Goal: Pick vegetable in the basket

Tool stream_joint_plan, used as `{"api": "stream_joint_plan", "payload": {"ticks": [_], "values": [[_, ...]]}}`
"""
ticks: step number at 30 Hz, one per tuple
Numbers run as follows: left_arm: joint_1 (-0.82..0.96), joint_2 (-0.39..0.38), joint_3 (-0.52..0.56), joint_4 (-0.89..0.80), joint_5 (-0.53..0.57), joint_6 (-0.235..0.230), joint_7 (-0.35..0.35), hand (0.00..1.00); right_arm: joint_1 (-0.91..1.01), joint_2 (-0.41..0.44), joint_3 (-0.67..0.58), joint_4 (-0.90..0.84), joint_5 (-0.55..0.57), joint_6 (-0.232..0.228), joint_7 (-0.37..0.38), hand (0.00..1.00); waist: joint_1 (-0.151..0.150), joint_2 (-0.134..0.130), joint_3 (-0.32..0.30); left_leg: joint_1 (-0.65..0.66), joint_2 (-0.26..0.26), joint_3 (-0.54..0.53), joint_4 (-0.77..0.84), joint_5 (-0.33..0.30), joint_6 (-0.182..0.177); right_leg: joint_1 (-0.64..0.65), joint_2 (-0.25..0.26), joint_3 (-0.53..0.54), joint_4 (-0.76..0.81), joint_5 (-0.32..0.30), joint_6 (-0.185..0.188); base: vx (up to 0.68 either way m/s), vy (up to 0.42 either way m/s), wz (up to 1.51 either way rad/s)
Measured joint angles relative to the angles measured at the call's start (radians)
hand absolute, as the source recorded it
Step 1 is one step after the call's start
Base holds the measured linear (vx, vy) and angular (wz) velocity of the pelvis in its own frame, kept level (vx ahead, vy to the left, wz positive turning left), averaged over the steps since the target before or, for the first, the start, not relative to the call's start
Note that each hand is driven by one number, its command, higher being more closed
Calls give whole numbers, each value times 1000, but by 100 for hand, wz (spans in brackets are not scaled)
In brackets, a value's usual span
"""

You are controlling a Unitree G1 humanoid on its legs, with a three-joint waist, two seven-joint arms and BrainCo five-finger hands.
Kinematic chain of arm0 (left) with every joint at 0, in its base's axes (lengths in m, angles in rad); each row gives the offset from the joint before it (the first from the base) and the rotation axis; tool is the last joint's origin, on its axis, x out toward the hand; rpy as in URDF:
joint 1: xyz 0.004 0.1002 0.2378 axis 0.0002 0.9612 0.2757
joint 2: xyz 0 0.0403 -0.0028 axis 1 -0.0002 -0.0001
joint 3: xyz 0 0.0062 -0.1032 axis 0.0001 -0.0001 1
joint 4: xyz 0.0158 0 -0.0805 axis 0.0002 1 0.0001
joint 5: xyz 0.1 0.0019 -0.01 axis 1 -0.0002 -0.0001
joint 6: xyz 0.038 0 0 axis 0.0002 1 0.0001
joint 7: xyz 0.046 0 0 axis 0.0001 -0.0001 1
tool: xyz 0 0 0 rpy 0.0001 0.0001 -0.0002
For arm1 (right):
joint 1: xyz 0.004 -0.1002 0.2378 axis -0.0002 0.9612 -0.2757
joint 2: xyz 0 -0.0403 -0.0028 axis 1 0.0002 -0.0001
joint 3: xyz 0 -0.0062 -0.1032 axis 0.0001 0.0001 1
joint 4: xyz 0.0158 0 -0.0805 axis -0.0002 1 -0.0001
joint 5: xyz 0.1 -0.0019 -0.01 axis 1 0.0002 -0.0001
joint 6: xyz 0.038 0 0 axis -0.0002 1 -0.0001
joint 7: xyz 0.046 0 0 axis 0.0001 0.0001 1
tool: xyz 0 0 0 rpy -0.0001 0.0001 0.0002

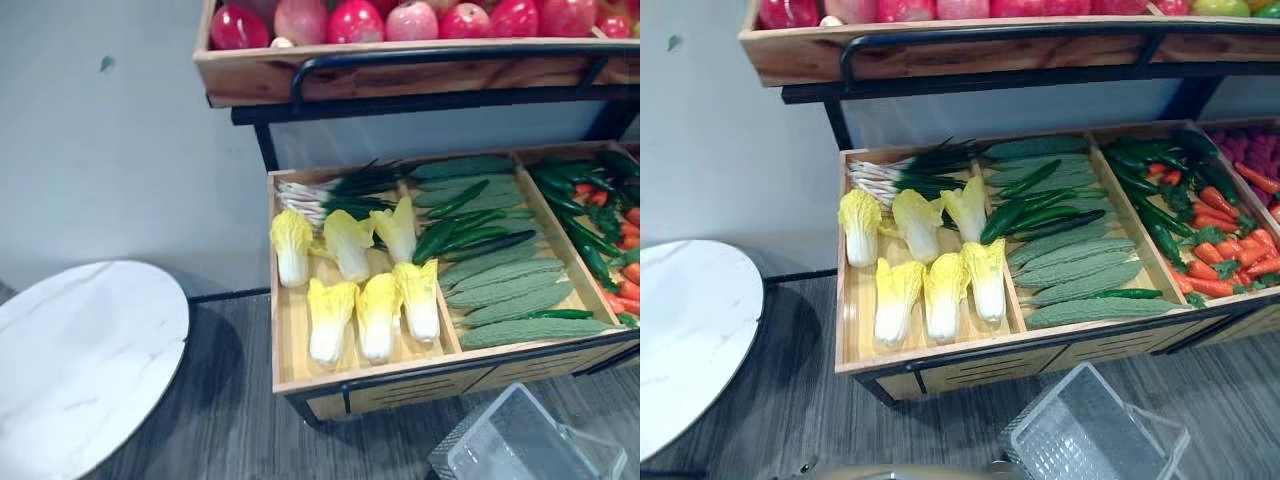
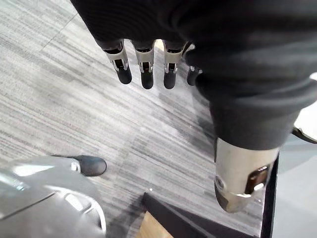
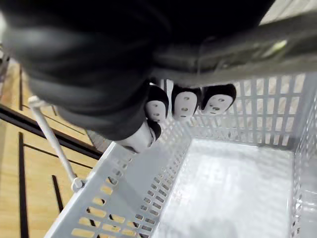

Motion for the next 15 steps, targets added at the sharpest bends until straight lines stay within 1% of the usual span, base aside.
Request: {"api": "stream_joint_plan", "payload": {"ticks": [1, 3, 6, 8, 9, 10, 11, 12, 13, 14, 15], "values": [[2, 0, 5, 0, 0, 0, 0, 0, 3, -6, 0, 9, 0, 0, 0, 100, 0, 5, -5, 6, -3, 4, -7, 3, 2, -3, 0, 4, 0, 0, 1, 188, 46, -28], [0, 2, 52, 0, -1, 0, 0, 0, 8, -27, 1, 38, 0, 3, 1, 100, 0, 22, -16, 29, -10, 17, -27, 9, 3, -4, 5, 11, 1, 1, 1, 173, 22, -20], [-15, 5, 137, -1, -3, 0, 17, 0, 2, -46, 0, 66, -1, 2, 2, 100, 2, 25, -18, 52, -7, 15, -44, 9, 3, 8, 14, 14, 1, 1, 1, 106, -10, -5], [-44, 12, 226, -10, -49, 1, 65, 0, -1, -55, -27, 89, -2, -6, 1, 100, -1, 19, -23, 57, -7, 10, -56, 9, 3, 14, 18, 15, 1, 1, 1, 49, -25, 8], [-53, 12, 244, -29, -67, 0, 86, 0, -3, -55, -40, 99, -2, -8, 1, 100, -1, 18, -23, 59, -7, 8, -57, 9, 3, 13, 18, 15, 1, 1, 1, 43, -30, 6], [-57, 7, 255, -108, -83, 1, 127, 0, -1, -49, -49, 111, -2, -8, 1, 100, -2, 15, -26, 58, -8, 6, -57, 9, 3, 14, 17, 15, 1, 0, 1, 41, -36, 4], [-42, -1, 229, -235, -83, -2, 165, 0, 6, -38, -56, 113, -2, -8, 0, 100, 0, 9, -28, 58, -8, 2, -57, 9, 3, 14, 16, 14, 2, 0, 0, 28, -40, 5], [-33, 0, 205, -299, -82, -3, 181, 0, 11, -31, -58, 112, -2, -8, -1, 100, 2, 5, -28, 57, -8, 0, -57, 9, 3, 14, 16, 13, 4, 0, -1, -8, -41, 7], [-15, -1, 146, -437, -68, -12, 223, 0, 24, -19, -58, 103, 0, -8, -5, 100, 6, 0, -28, 58, -8, -4, -56, 9, 3, 13, 16, 11, 13, -3, -4, -21, -35, 8], [-6, -11, 98, -585, -66, -19, 251, 0, 38, -10, -56, 102, 0, -13, -8, 100, 17, -5, -30, 64, -8, -5, -56, 9, 3, 15, 15, 14, 21, -3, -3, -24, -29, 5], [0, -16, 72, -648, -64, -30, 264, 0, 45, -7, -52, 102, 0, -13, -10, 100, 22, -6, -30, 68, -8, -5, -56, 9, 3, 16, 14, 15, 27, -3, -3, 0, 0, 0]]}}
